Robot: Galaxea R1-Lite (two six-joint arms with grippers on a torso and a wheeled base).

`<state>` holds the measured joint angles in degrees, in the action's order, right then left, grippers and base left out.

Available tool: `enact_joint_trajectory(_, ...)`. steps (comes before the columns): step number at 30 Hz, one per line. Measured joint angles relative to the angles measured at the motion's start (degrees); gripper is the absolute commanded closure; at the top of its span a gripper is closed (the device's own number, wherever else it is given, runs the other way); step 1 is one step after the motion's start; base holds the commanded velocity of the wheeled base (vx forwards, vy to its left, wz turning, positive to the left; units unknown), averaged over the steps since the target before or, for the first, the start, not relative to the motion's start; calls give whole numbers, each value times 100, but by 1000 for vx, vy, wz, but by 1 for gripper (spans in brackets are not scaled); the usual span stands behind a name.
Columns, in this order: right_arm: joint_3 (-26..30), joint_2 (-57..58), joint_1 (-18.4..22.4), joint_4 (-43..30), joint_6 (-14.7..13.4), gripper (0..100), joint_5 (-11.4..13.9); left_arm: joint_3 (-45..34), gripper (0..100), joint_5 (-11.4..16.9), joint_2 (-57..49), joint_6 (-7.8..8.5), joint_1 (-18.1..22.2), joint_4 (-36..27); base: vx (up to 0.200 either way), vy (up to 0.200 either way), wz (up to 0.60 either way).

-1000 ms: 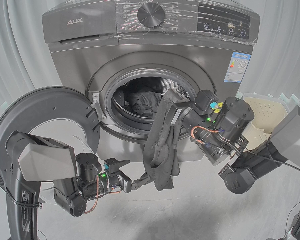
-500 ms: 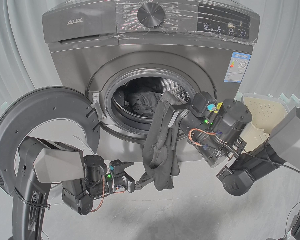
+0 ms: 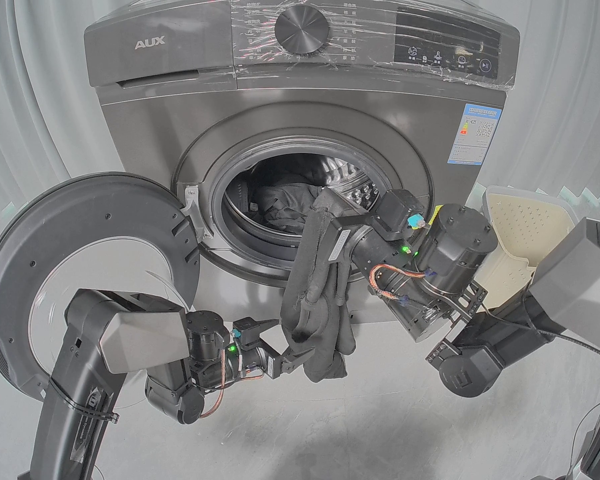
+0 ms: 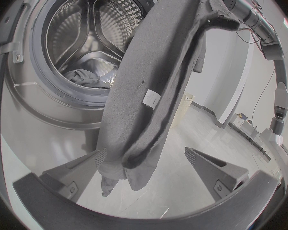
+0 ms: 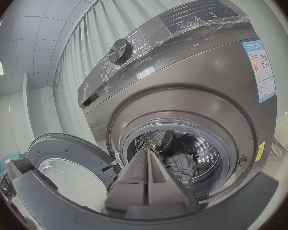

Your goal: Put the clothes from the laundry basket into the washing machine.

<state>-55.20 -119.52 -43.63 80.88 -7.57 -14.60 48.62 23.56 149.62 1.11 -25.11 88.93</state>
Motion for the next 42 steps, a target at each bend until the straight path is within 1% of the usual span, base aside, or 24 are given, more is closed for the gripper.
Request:
enact_joint_trajectory(4, 7, -13, -11, 2, -12, 100, 2, 243, 0, 141, 190, -22, 6, -2, 0, 0, 0)
enact_joint_trajectory(6, 13, -16, -24, 5, -39, 100, -9, 402, 0, 178, 290, -73, 12, -2, 0, 0, 0)
enact_joint_trajectory(11, 29, -28, -49, 7, -66, 100, -50, 739, 0, 197, 479, -241, 10, -11, 0, 0, 0)
enact_joint_trajectory(17, 35, -44, -57, 11, -69, 100, -55, 1200, 0, 189, 730, -288, 0, -13, 0, 0, 0)
enact_joint_trajectory(18, 38, -46, -57, 11, -69, 100, -55, 1261, 100, 187, 769, -294, 0, -20, 0, 0, 0)
enact_joint_trajectory(33, 60, -35, -28, 77, -121, 100, -61, 1864, 100, 24, 1069, -382, -13, -20, 0, 0, 0)
enact_joint_trajectory(39, 66, -38, 88, 79, -121, 100, -61, 1681, 100, -4, 912, -346, 45, -2, 0, 0, 0)
enact_joint_trajectory(42, 66, -38, 196, 77, -123, 100, -61, 1268, 100, 2, 642, -322, 102, 2, 0, 0, 0)
